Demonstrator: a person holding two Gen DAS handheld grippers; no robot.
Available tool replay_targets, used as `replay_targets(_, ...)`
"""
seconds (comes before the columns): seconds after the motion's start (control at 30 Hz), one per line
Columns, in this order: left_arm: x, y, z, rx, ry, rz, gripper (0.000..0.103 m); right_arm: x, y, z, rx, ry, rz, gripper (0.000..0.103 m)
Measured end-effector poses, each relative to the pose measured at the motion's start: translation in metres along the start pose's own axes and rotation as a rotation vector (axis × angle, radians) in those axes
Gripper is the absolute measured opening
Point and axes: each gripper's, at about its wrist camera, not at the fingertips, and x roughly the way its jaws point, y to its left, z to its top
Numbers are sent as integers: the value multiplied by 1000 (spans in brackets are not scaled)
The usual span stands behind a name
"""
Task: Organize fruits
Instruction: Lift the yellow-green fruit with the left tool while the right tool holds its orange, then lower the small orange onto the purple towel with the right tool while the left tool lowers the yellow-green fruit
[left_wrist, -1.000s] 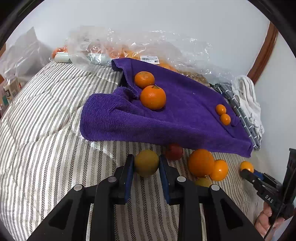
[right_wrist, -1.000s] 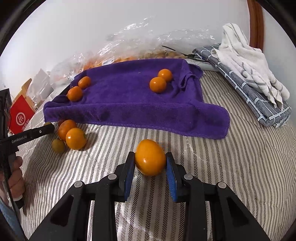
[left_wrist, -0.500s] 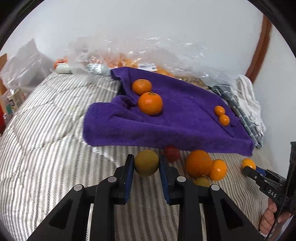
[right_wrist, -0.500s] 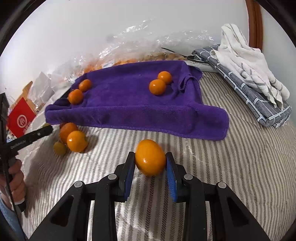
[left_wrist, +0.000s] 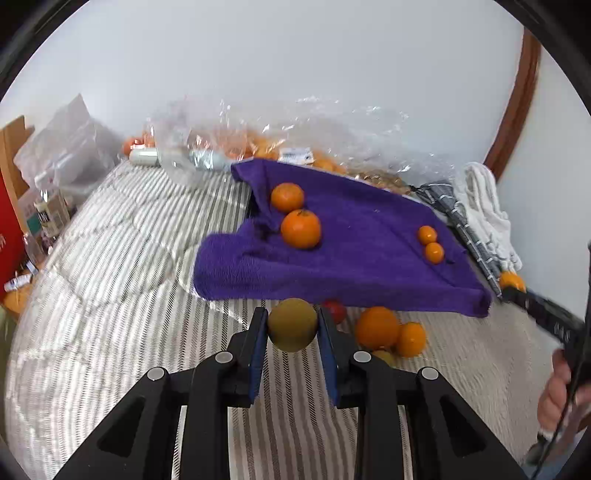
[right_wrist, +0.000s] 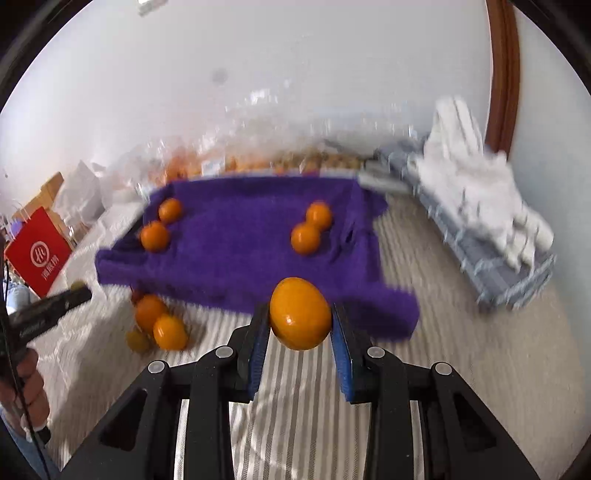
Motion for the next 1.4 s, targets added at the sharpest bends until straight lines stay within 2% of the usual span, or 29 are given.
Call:
replay_targets(0.17,-15,-4,25,8,-27,17,26,-1,-6,38,10,-62,43,33)
replay_targets(0.27,-8,-8,45,24,-86,76,26,17,-6,52,-4,-55,55,33)
replay_targets(0.33,2,-8,53,22,-117,75,26,32,-8,57,9,-34,58,33)
replay_targets(0.43,26,-9,60,4,-107,39,26,54,-12,56,55,-14,79,33)
replay_targets(0.57,55,-15,64,-7,-90,23,26,71,-15,48,80,-40,93,33)
replay_targets(0.63,64,-15,61,0,-90,1,26,76,-17,46,80,-20,76,33)
replay_targets(0.9,75,-4,54,-47,-42,-79,26,91,-17,38,60,15,74,33)
replay_targets(1.07,79,-7,47,-28,-27,-51,26,99,-11,33,30,47,68,33)
replay_targets(1.3,92,-8,43,-38,32,-75,26,110,-11,28,32,86,50,33)
replay_targets(1.4,92,-8,42,-41,32,-76,26,110,-10,28,36,88,45,33)
